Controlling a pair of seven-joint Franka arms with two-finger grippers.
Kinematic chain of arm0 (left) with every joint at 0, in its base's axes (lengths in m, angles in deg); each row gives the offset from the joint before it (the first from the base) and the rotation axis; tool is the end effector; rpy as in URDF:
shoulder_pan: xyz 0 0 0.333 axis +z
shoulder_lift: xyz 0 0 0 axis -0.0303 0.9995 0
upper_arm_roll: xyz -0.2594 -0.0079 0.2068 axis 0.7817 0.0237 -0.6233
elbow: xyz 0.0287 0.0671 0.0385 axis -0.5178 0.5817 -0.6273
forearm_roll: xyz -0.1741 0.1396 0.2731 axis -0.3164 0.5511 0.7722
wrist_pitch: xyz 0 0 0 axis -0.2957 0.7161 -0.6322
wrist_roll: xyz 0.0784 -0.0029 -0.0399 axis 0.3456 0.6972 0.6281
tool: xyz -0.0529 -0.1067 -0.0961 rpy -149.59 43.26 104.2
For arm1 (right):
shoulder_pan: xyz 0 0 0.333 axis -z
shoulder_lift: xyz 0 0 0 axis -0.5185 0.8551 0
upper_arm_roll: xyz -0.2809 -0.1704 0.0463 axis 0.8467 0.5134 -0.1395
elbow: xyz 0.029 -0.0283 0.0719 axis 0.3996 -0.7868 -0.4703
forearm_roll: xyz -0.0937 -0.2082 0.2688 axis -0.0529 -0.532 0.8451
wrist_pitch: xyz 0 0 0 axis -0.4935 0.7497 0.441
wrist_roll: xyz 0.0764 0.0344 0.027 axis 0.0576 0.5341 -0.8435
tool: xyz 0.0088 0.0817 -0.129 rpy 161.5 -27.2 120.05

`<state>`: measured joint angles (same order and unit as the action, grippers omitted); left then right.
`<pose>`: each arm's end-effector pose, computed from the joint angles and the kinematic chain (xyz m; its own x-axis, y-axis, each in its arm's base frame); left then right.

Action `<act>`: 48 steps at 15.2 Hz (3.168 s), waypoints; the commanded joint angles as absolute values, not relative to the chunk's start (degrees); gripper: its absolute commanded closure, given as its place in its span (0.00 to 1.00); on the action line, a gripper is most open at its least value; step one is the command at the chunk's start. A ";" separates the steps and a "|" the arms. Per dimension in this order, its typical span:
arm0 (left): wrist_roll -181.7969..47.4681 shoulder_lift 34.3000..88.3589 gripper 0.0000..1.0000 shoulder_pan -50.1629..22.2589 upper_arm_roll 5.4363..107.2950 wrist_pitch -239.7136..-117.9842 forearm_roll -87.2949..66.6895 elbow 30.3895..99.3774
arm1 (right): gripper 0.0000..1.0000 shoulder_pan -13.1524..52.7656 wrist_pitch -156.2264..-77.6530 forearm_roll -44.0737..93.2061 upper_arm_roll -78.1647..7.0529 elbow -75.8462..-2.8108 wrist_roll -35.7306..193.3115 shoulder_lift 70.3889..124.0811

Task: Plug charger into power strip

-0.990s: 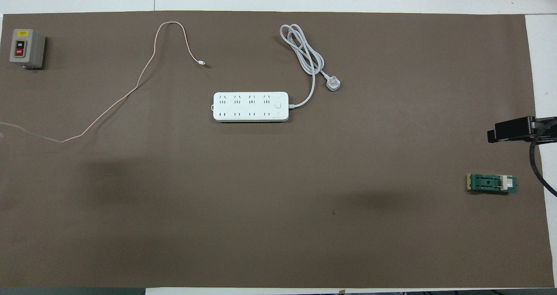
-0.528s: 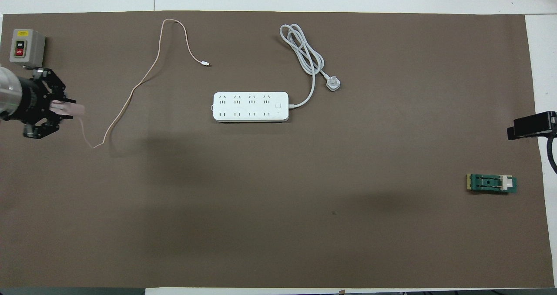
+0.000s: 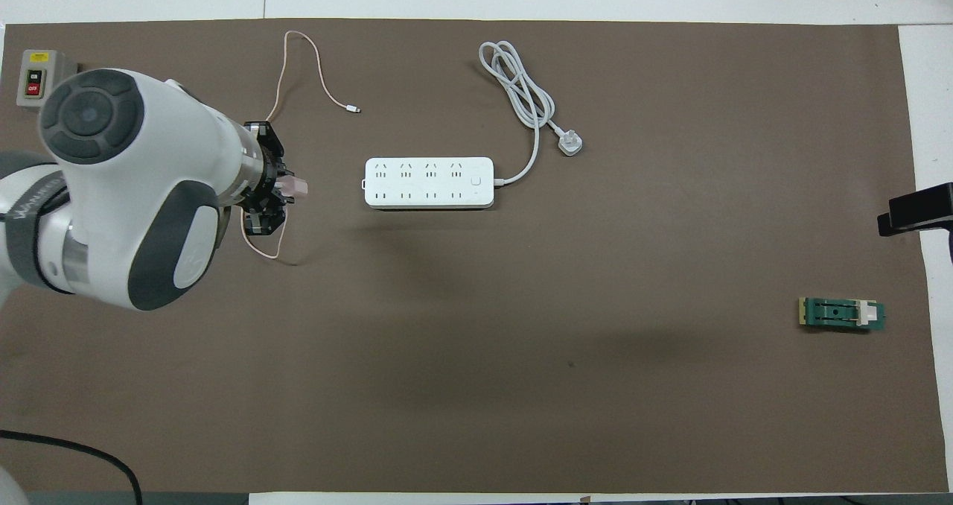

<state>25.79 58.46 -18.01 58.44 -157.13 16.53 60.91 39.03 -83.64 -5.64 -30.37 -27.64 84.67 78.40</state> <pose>0.5327 -0.2038 0.4532 0.0629 0.9980 -0.0096 0.9951 -0.0620 0.0769 0.4760 -0.0466 0.6034 0.9953 -0.0617 -0.0743 -0.0624 -0.9980 -0.0074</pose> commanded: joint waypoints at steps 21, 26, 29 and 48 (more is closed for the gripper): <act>32.09 72.62 1.00 -24.59 57.91 -161.31 20.37 54.04 | 0.00 38.88 -83.80 -6.81 -30.38 -27.25 87.58 78.73; 31.74 72.71 1.00 -24.59 58.00 -166.41 19.67 55.00 | 0.00 39.23 -83.80 -6.73 -30.38 -27.51 87.49 78.55; 31.74 73.41 1.00 -24.59 58.00 -166.76 19.49 55.00 | 0.00 39.23 -83.80 -6.64 -30.46 -27.51 87.67 78.55; 31.83 73.51 1.00 -25.11 58.26 -168.26 19.05 57.90 | 0.00 39.49 -83.80 -6.55 -30.38 -27.25 87.58 78.55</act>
<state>32.41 73.62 -24.38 58.74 -167.06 19.48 56.90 39.11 -83.74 -5.68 -30.19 -27.57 86.61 78.59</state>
